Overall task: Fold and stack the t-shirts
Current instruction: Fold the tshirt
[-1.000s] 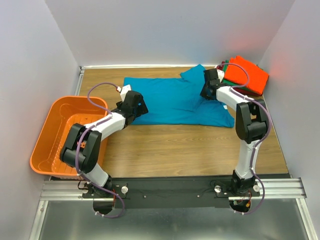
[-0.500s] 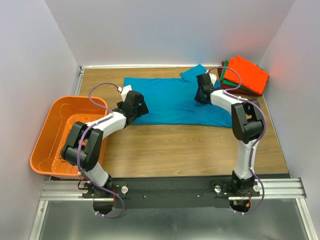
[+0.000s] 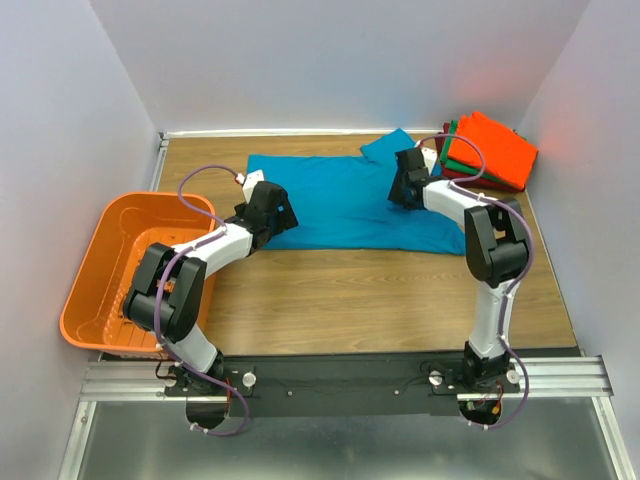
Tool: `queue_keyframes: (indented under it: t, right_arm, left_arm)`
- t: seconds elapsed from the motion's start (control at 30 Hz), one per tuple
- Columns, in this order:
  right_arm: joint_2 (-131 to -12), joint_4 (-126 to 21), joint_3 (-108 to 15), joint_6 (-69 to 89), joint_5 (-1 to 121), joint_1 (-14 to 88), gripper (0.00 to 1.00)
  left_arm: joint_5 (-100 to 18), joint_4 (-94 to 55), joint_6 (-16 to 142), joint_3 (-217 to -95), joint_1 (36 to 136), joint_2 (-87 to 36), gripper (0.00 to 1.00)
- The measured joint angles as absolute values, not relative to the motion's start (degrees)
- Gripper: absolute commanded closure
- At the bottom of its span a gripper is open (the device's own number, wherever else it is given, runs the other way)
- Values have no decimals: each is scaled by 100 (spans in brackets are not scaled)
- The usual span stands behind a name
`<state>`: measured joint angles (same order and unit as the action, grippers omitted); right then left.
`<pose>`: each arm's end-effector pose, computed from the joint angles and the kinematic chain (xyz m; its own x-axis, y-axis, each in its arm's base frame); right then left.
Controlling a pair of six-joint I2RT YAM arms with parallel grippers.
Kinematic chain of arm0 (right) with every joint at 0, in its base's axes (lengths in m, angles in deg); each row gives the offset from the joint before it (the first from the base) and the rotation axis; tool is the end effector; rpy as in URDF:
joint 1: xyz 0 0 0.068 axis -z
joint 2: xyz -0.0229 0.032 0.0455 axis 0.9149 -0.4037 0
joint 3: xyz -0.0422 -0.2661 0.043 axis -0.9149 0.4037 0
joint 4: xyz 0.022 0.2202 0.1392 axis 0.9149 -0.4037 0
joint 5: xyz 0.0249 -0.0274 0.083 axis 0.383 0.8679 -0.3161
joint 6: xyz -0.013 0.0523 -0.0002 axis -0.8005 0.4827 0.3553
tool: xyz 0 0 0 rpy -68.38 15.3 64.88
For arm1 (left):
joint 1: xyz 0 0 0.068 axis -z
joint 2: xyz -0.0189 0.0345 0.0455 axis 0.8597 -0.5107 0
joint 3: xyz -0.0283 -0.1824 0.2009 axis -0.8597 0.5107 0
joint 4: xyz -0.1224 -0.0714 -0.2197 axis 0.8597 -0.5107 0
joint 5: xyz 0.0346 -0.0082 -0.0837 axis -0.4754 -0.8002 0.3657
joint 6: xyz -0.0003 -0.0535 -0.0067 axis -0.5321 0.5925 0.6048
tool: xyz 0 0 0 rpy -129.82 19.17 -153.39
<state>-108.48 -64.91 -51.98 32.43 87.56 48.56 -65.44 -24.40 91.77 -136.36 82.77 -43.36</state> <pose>0.4276 0.1234 0.1662 -0.6754 0.2656 -0.6880 0.2842 0.9546 0.0896 0.3145 -0.1261 0.1913 -0.6049 -0.4121 -0.6814 -0.2500 0.9107 -0.3288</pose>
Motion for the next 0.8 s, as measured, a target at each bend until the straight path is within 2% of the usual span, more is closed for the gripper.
queue_keyframes:
  t: [0.3,0.53,0.7,0.8]
  right_arm:
    - [-10164,-6515,-5108,3293,8616,5774,39]
    - [-10385,-6519,-5228,3282,8052,6191,41]
    - [-10549,-6535,-5202,3286,7628,6159,49]
    - [-10549,-6526,-5130,3282,7497,6137,67]
  left_arm:
    - [-6513,-2440,9172,-13643,8277,-4336,9]
    - [-6480,-2436,9166,-13678,8277,-4338,8]
    - [-6467,-2438,9155,-13708,8277,-4338,9]
    - [-6454,-2434,9155,-13726,8277,-4338,9]
